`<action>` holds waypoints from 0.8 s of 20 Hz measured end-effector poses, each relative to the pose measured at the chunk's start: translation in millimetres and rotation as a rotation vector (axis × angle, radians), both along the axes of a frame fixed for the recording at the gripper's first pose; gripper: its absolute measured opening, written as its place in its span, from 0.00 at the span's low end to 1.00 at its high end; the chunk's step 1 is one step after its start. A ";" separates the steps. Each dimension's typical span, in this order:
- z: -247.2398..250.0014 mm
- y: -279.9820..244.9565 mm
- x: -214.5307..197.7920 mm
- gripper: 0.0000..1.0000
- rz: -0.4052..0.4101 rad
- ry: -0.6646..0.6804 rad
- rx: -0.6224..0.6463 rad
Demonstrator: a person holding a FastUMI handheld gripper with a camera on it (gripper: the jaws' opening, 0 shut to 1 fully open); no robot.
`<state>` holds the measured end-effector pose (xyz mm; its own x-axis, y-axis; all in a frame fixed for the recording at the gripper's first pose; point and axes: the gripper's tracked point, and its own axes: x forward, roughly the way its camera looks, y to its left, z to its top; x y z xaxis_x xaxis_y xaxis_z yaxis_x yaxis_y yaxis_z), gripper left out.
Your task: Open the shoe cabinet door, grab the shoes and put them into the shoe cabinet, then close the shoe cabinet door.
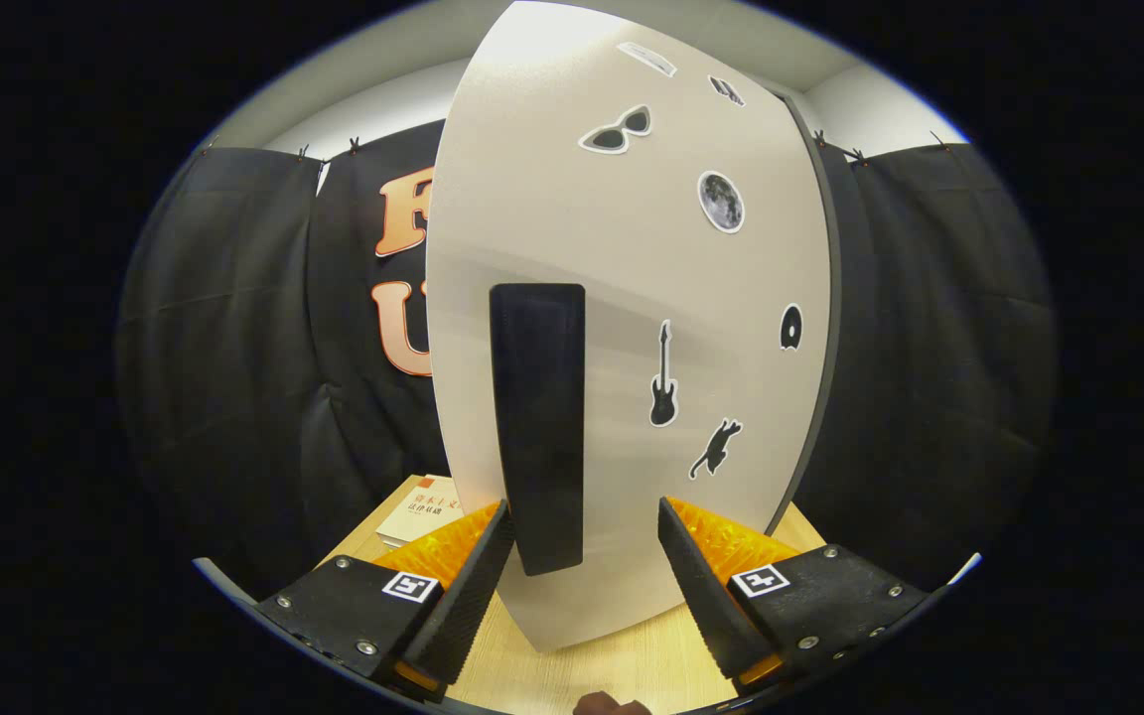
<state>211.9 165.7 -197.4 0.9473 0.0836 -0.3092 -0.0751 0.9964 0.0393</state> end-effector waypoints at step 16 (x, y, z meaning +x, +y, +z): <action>-7.5 22.8 55.3 0.92 0.103 -0.014 0.006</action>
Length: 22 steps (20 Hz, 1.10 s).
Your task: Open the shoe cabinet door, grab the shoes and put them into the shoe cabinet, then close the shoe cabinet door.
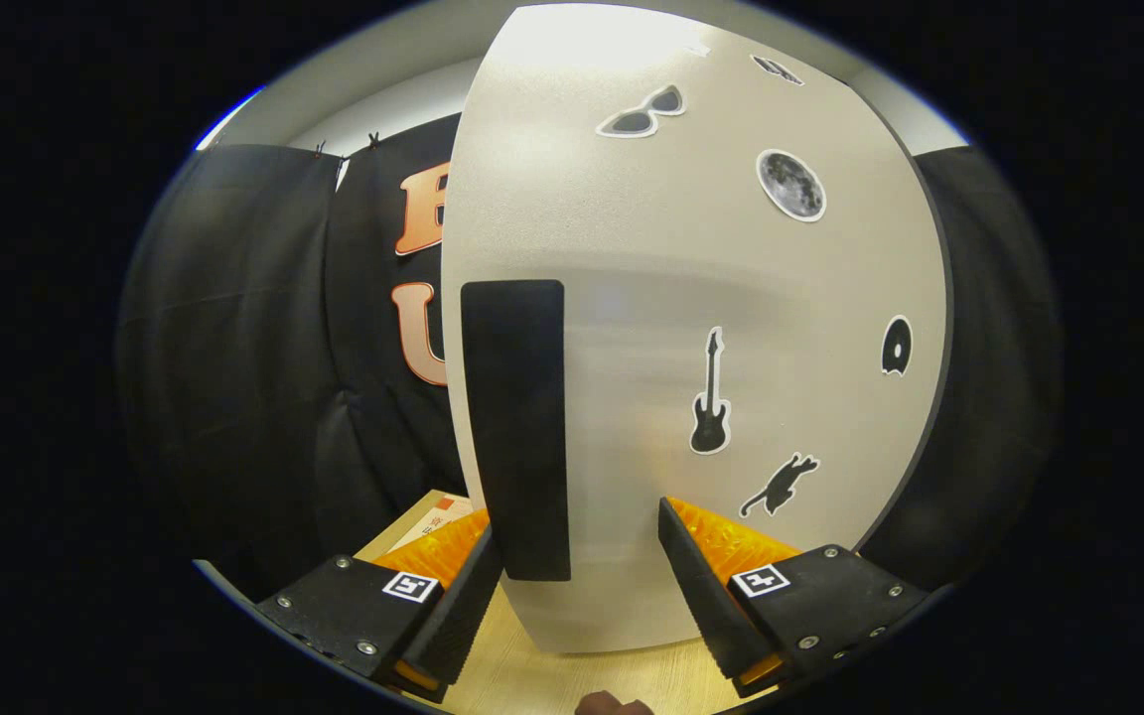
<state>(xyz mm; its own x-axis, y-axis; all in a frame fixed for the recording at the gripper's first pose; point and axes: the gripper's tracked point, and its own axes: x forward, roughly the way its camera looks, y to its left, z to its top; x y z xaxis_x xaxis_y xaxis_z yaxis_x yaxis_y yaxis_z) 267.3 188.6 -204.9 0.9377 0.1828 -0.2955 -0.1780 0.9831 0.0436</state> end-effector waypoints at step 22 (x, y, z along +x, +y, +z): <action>2.1 5.2 0.5 0.96 0.024 0.024 0.037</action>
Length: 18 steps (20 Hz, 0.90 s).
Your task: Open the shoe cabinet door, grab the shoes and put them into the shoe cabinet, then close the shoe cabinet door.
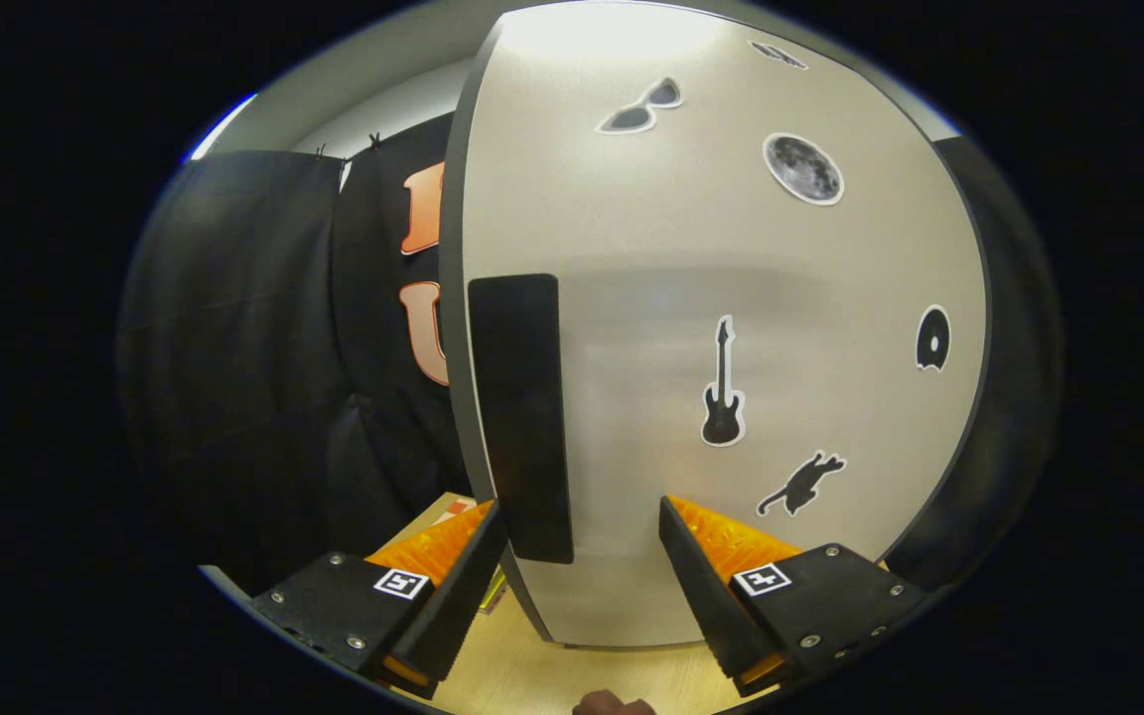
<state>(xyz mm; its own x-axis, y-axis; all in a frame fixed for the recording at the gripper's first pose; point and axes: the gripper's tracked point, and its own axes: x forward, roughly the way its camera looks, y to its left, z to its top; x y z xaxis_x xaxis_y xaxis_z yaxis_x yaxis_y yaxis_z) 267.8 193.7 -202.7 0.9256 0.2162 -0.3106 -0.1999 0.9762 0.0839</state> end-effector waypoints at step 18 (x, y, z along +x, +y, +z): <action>86.6 -99.0 -202.7 0.95 -0.144 -0.102 -0.081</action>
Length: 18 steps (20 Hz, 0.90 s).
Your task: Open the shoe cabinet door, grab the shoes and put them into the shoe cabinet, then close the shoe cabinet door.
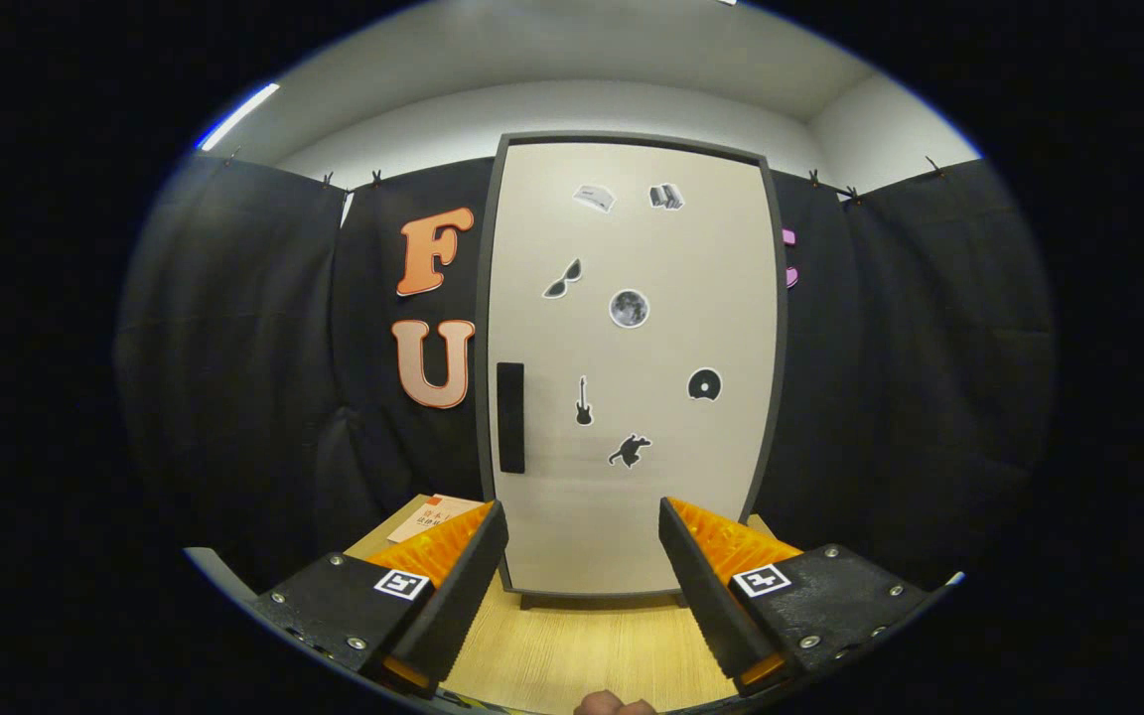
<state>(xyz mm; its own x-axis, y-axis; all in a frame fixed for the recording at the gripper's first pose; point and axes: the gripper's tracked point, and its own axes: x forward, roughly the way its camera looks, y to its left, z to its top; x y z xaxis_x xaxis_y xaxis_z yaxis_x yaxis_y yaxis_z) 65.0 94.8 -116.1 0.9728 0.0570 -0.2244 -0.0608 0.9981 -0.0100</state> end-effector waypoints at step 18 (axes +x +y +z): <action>48.5 -145.2 -140.5 0.95 -0.071 -0.098 0.061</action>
<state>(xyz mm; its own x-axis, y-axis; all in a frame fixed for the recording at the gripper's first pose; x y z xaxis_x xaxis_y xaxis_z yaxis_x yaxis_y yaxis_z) -75.4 -50.5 -67.6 0.9919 -0.0021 -0.1267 0.0083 0.9988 0.0484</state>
